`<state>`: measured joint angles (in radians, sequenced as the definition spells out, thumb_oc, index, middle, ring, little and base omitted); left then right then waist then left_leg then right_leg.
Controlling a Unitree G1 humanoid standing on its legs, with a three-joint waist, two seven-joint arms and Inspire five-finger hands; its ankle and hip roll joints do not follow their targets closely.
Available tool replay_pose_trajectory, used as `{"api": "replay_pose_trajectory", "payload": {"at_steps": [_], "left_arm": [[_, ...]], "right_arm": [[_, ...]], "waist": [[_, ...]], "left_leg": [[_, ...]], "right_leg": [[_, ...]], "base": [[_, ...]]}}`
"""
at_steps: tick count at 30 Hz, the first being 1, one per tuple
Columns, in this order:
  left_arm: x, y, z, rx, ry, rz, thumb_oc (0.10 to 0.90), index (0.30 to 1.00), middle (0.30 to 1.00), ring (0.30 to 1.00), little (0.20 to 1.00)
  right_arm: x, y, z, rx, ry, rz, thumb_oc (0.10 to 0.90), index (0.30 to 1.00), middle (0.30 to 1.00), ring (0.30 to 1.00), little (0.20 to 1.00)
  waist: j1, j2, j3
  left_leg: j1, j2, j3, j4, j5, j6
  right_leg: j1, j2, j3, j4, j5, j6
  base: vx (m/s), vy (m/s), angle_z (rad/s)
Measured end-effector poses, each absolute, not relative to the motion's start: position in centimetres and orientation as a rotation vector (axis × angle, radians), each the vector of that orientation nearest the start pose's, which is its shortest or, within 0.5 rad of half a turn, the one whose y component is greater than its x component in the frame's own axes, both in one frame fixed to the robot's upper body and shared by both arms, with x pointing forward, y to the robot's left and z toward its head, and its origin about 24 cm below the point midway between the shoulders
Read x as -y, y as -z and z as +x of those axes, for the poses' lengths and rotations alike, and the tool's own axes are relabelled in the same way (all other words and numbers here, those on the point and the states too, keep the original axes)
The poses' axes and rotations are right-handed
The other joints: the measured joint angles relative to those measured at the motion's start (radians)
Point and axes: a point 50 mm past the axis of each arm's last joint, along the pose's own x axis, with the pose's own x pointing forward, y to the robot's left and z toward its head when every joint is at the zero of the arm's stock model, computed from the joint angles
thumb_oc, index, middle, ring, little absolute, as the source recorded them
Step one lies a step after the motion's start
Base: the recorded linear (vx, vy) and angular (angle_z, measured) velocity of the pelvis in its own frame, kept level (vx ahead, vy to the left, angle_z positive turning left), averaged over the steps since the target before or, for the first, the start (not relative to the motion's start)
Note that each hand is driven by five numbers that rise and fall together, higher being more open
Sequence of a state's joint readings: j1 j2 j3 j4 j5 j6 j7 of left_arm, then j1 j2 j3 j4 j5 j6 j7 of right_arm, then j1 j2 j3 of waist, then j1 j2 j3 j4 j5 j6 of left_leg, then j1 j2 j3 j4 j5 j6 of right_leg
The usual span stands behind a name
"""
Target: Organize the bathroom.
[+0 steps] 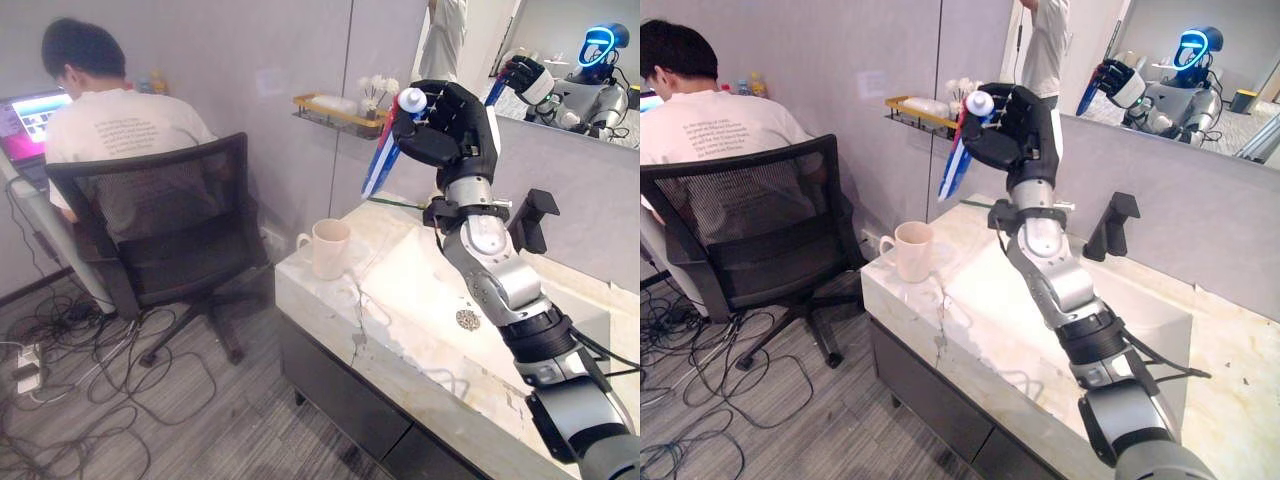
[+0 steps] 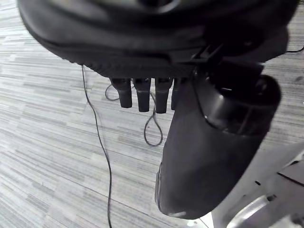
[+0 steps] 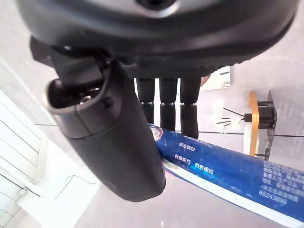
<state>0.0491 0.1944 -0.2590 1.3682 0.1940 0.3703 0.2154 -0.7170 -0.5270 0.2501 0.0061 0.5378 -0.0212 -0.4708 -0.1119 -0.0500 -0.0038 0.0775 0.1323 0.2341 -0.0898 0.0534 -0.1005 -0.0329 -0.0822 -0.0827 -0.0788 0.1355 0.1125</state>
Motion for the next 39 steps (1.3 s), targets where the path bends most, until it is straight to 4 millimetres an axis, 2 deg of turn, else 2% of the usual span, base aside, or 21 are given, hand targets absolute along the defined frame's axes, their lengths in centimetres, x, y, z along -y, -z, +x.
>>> {"api": "replay_pose_trajectory", "payload": {"at_steps": [19,25,26,27,28,29,30,31,33,34,35,36,37,39], "left_arm": [[-23.9,16.9,0.9,-1.705,-0.002,0.730,0.800,0.900,0.900,0.900,0.900],[-23.4,17.0,1.6,-1.658,0.014,0.713,0.800,0.900,0.900,0.900,0.900],[-23.4,17.0,1.8,-1.646,0.016,0.710,0.800,0.900,0.900,0.900,0.900],[-23.4,17.0,2.3,-1.626,0.019,0.715,0.800,0.900,0.900,0.900,0.900],[-23.8,16.9,3.6,-1.596,0.017,0.738,0.800,0.900,0.900,0.900,0.900],[-24.4,16.6,4.9,-1.565,0.010,0.766,0.800,0.900,0.900,0.900,0.900],[-24.3,16.5,5.7,-1.548,0.016,0.764,0.800,0.900,0.900,0.900,0.900],[-23.8,16.6,5.8,-1.548,0.040,0.749,0.800,0.900,0.900,0.900,0.900],[-23.4,16.8,5.4,-1.556,0.066,0.744,0.800,0.900,0.900,0.900,0.900],[-23.3,16.8,5.5,-1.558,0.062,0.735,0.800,0.900,0.900,0.900,0.900],[-23.1,16.9,4.9,-1.587,0.057,0.720,0.800,0.900,0.900,0.900,0.900],[-23.0,16.9,4.7,-1.590,0.058,0.722,0.800,0.900,0.900,0.900,0.900],[-23.5,16.9,4.3,-1.591,0.048,0.743,0.800,0.900,0.900,0.900,0.900],[-24.0,16.8,4.2,-1.596,0.026,0.741,0.800,0.900,0.900,0.900,0.900]], "right_arm": [[15.3,-23.6,33.5,0.531,0.051,0.117,0.400,0.300,0.300,0.300,0.300],[15.0,-21.1,33.4,0.454,0.044,0.143,0.400,0.300,0.300,0.300,0.300],[15.1,-20.8,33.4,0.446,0.042,0.142,0.400,0.300,0.300,0.300,0.300],[15.2,-20.6,33.4,0.444,0.051,0.143,0.400,0.300,0.300,0.300,0.300],[15.2,-20.6,33.4,0.455,0.061,0.157,0.400,0.300,0.300,0.300,0.300],[15.1,-20.6,33.4,0.471,0.072,0.163,0.400,0.300,0.300,0.300,0.300],[14.6,-20.4,33.4,0.466,0.065,0.183,0.400,0.300,0.300,0.300,0.300],[13.9,-20.0,33.4,0.458,0.048,0.199,0.400,0.300,0.300,0.300,0.300],[13.4,-19.7,33.4,0.473,0.041,0.193,0.400,0.300,0.300,0.300,0.300],[13.4,-19.8,33.3,0.481,0.041,0.186,0.400,0.300,0.300,0.300,0.300],[13.9,-20.0,33.3,0.494,0.052,0.174,0.400,0.300,0.300,0.300,0.300],[14.2,-20.0,33.3,0.498,0.062,0.174,0.400,0.300,0.300,0.300,0.300],[14.5,-19.8,33.2,0.490,0.077,0.178,0.400,0.300,0.300,0.300,0.300],[14.5,-19.8,33.2,0.494,0.073,0.179,0.400,0.300,0.300,0.300,0.300]], "waist": [[0.000,0.009,-0.004],[-0.005,0.015,0.000],[-0.009,0.016,0.002],[-0.010,0.019,0.011],[-0.008,0.004,0.029],[-0.008,-0.017,0.055],[0.001,-0.019,0.065],[-0.002,-0.002,0.068],[0.002,0.017,0.072],[0.001,0.023,0.069],[-0.015,0.044,0.080],[-0.021,0.043,0.085],[-0.029,0.012,0.090],[-0.032,-0.004,0.092]], "left_leg": [[-0.002,0.000,-0.008,0.000,-0.004,0.007],[-0.004,0.006,0.001,0.004,-0.006,0.010],[-0.024,0.005,-0.008,0.040,-0.011,0.005],[-0.075,0.011,-0.036,0.142,-0.032,-0.014],[-0.164,0.020,-0.069,0.289,-0.051,-0.037],[-0.249,0.025,-0.107,0.440,-0.043,-0.042],[-0.280,0.056,-0.079,0.447,-0.074,-0.025],[-0.276,0.087,-0.042,0.372,-0.083,-0.013],[-0.238,0.086,-0.086,0.248,-0.072,-0.031],[-0.234,0.088,-0.064,0.252,-0.073,-0.030],[-0.201,0.088,-0.039,0.217,-0.082,-0.014],[-0.185,0.082,-0.045,0.177,-0.032,-0.030],[-0.148,0.048,-0.017,0.103,0.004,-0.010],[-0.111,0.013,0.005,0.023,0.043,0.006]], "right_leg": [[0.002,-0.001,-0.009,0.000,-0.001,-0.001],[0.002,-0.004,-0.010,0.002,-0.004,-0.005],[0.000,-0.007,-0.012,0.005,-0.007,-0.008],[-0.012,-0.002,-0.024,0.026,-0.022,-0.017],[-0.049,-0.008,-0.020,0.085,-0.051,-0.054],[-0.055,-0.030,-0.018,0.111,-0.065,-0.064],[-0.047,-0.033,-0.027,0.091,-0.049,-0.065],[-0.030,-0.024,-0.038,0.060,-0.042,-0.061],[-0.043,-0.018,-0.023,0.045,-0.039,-0.051],[-0.049,-0.018,-0.020,0.040,-0.036,-0.048],[-0.047,-0.011,-0.021,0.031,-0.021,-0.026],[-0.045,-0.013,-0.018,0.027,-0.015,-0.019],[-0.045,-0.039,0.006,0.007,-0.008,-0.007],[-0.051,-0.060,0.020,-0.001,-0.004,0.009]], "base": [[0.00,0.000,0.01],[0.00,-0.041,0.01],[-0.14,-0.038,0.20],[-0.14,-0.006,0.30],[-0.10,0.091,0.44],[0.04,0.154,0.24],[0.05,0.263,0.16],[0.02,0.283,-0.05],[-0.01,0.175,-0.31],[0.01,0.104,-0.40],[0.01,0.107,-0.16],[0.01,0.124,-0.13],[0.00,0.085,-0.19],[0.00,0.087,-0.18]]}}
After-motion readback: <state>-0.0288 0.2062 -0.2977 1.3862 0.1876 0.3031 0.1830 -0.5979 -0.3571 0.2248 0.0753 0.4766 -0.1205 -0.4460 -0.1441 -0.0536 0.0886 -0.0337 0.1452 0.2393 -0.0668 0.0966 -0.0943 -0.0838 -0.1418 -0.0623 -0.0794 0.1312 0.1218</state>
